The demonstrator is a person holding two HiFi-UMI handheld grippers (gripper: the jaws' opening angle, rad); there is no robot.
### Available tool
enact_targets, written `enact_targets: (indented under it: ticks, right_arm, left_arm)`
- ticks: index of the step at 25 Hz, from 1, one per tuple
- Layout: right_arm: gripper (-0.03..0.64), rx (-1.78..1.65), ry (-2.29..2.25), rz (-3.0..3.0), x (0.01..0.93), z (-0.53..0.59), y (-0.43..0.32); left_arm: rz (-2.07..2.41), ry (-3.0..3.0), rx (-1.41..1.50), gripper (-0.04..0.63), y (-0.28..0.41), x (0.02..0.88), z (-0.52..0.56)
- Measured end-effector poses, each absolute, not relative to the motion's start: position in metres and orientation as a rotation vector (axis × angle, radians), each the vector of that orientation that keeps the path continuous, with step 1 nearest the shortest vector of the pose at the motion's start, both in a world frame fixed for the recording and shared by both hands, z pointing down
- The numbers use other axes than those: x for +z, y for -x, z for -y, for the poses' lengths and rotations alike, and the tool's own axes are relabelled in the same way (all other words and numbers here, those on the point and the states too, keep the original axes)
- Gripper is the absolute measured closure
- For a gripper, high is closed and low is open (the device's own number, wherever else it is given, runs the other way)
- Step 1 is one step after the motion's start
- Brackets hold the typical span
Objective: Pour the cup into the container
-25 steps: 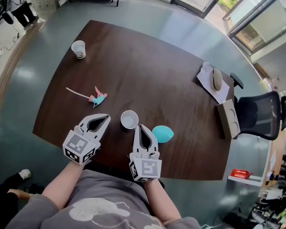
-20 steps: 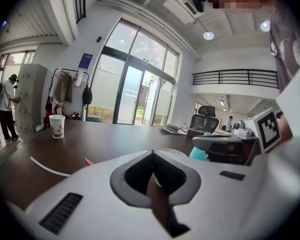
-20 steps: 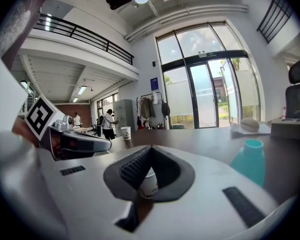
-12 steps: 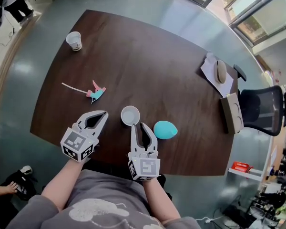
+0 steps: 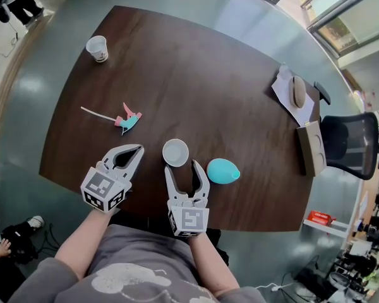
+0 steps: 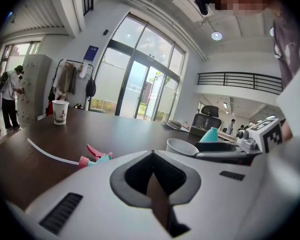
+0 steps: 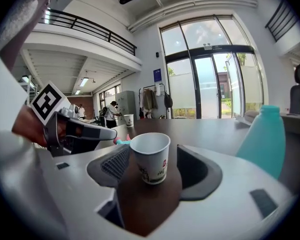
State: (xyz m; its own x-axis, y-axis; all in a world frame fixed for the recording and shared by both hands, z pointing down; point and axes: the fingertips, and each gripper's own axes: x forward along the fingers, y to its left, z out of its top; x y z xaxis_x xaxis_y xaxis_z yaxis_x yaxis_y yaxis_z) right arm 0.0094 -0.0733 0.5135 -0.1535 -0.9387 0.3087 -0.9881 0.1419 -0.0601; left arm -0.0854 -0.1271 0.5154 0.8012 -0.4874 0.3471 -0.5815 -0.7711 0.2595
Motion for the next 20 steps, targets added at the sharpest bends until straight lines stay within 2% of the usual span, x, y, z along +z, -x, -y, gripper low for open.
enact_targets:
  ticks: [7,20]
  right_arm:
    - [0.277,0.385,-1.807,2.226,0.532,0.079,0.003]
    - [0.245,0.417,-1.779,2.193,0.549,0.103,0.004]
  left_arm:
    - [0.805,-2.624,0.378,0.589,0.085,0.522,0.130]
    - [0.813,-2.613,0.398,0.589,0.081,0.531,0.135]
